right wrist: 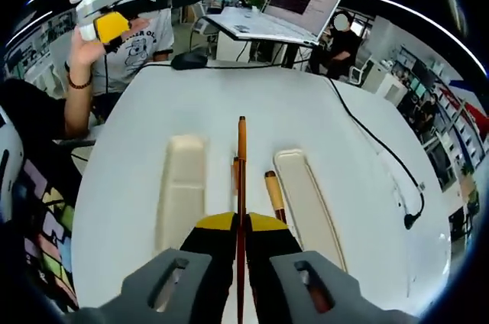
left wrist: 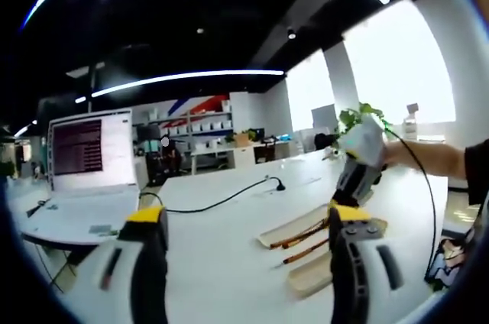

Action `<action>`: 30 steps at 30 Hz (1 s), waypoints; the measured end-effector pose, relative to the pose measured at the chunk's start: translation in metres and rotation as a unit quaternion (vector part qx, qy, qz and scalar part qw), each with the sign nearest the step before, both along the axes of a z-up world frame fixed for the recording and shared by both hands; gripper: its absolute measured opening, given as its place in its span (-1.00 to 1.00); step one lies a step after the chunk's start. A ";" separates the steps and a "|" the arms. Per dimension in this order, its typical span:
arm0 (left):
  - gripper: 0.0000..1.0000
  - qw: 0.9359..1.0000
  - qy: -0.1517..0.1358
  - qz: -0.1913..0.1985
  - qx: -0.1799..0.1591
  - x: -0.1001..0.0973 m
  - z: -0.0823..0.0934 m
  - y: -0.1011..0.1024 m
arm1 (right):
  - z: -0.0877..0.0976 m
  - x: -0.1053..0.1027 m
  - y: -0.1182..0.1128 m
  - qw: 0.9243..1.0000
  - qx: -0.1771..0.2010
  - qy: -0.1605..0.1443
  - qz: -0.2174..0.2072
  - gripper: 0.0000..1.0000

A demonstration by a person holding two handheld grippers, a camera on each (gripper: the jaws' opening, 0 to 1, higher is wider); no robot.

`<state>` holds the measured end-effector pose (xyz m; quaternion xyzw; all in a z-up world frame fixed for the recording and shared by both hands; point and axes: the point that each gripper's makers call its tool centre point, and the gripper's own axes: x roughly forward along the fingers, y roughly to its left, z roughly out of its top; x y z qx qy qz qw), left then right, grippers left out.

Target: Arrange the utensils inside the cutlery case until each visible utensil rests in its matching compartment.

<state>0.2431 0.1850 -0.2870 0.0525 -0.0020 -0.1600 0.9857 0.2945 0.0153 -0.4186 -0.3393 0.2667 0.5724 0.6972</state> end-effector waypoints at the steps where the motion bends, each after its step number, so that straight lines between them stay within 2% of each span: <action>1: 0.83 1.000 0.001 0.000 0.001 0.000 -0.001 0.000 | -0.001 -0.004 -0.001 1.000 0.001 -0.003 0.003 -0.95; 4: 0.83 1.000 0.002 0.001 0.002 0.001 -0.001 0.000 | -0.001 -0.012 -0.002 1.000 0.008 -0.014 0.010 -0.95; 5: 0.83 1.000 0.002 0.001 0.001 0.001 -0.001 0.000 | 0.003 -0.010 0.001 0.999 0.027 -0.028 0.003 -0.95; 10: 0.81 1.000 0.005 0.004 0.005 0.002 -0.003 0.000 | -0.001 -0.034 0.001 0.998 0.021 -0.035 0.047 -0.95; 13: 0.81 0.999 0.001 0.026 0.029 0.003 -0.004 0.004 | -0.003 -0.043 0.002 0.997 0.019 -0.036 0.058 -0.95; 15: 0.81 0.999 0.002 0.024 0.032 0.003 -0.005 0.003 | -0.004 -0.048 0.004 0.997 0.025 -0.032 0.061 -0.95; 16: 0.81 0.999 0.004 0.022 0.029 0.003 -0.005 0.003 | -0.003 -0.050 0.008 0.996 0.036 -0.041 0.069 -0.95; 20: 0.78 0.999 0.010 0.034 0.025 0.004 -0.007 0.008 | -0.011 -0.052 0.006 0.996 0.018 -0.047 0.073 -0.95; 26: 0.76 0.999 0.019 0.042 0.020 0.003 -0.010 0.014 | -0.022 -0.046 -0.001 0.998 0.018 -0.023 0.050 -0.95; 27: 0.76 0.999 0.018 0.043 0.019 0.003 -0.010 0.014 | -0.024 -0.052 0.000 0.998 0.025 0.004 0.051 -0.95; 28: 0.76 0.999 0.018 0.044 0.017 0.003 -0.009 0.015 | -0.023 -0.054 0.003 0.998 0.038 0.014 0.051 -0.95; 30: 0.76 0.999 0.017 0.048 0.012 0.003 -0.009 0.016 | -0.025 -0.052 0.002 0.998 0.031 0.009 0.052 -0.95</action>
